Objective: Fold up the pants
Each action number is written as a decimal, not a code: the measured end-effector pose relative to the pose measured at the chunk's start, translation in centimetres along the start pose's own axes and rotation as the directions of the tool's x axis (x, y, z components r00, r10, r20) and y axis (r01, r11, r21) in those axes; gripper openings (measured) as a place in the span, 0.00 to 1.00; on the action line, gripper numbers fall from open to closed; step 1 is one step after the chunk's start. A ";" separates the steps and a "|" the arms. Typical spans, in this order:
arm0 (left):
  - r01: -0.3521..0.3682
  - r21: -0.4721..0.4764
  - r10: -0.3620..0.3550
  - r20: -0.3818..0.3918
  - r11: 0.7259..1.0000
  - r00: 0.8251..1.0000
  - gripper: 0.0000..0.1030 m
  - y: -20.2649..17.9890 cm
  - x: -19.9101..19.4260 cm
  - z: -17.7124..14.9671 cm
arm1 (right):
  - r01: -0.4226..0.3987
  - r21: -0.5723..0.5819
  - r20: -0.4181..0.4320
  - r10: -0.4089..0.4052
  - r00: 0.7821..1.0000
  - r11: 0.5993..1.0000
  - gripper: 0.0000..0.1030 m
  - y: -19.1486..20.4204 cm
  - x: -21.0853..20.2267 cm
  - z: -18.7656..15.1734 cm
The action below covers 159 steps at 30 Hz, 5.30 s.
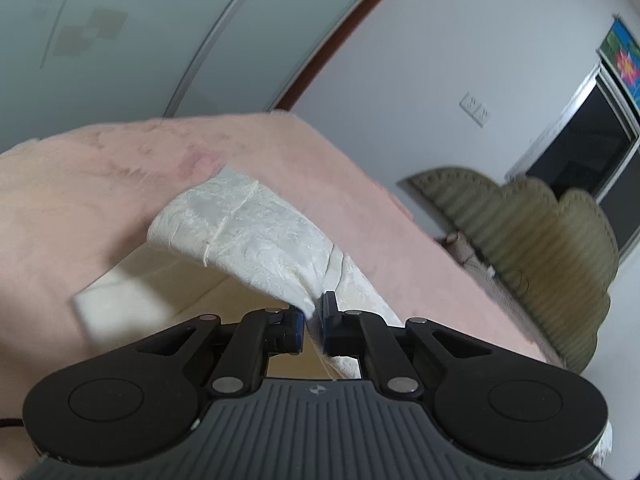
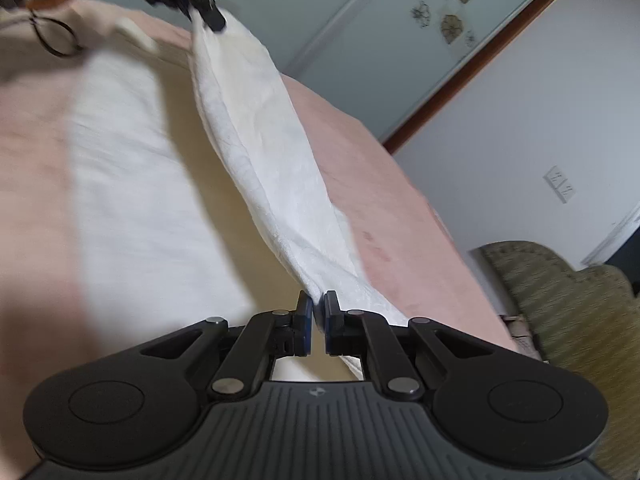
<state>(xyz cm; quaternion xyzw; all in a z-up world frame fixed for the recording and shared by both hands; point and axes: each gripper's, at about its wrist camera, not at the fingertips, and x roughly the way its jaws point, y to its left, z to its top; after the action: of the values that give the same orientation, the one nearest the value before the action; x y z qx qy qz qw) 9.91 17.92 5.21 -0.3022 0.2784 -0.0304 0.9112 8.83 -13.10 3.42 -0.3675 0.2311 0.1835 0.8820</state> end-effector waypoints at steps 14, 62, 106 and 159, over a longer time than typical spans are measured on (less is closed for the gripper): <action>-0.130 0.083 0.140 -0.136 0.988 0.981 0.11 3.1 0.2 -2.6 | -0.183 0.098 -0.035 0.187 0.982 0.978 0.05 2.6 -3.0 -0.9; 0.583 0.701 -0.241 -0.534 0.410 0.811 0.35 -24.2 8.3 -21.6 | 0.439 0.734 -0.466 -0.088 0.881 0.518 0.60 -25.4 7.9 -15.4; 0.337 0.898 -0.149 -0.306 0.284 0.940 0.07 -27.8 7.3 -25.9 | 0.087 0.927 -0.189 -0.255 0.948 -0.366 0.22 -22.5 -9.3 -34.7; 0.461 0.828 -0.057 -0.469 0.320 0.881 0.32 -29.3 9.1 -16.8 | 0.103 0.851 -0.182 0.106 0.978 0.515 0.31 -17.1 -6.7 -17.7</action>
<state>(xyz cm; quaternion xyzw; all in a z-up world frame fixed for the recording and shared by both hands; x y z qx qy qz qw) 12.06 -17.00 6.29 0.2308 0.3185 -0.3835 0.8356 6.91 -38.39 5.62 0.0978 0.3838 0.0064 0.9182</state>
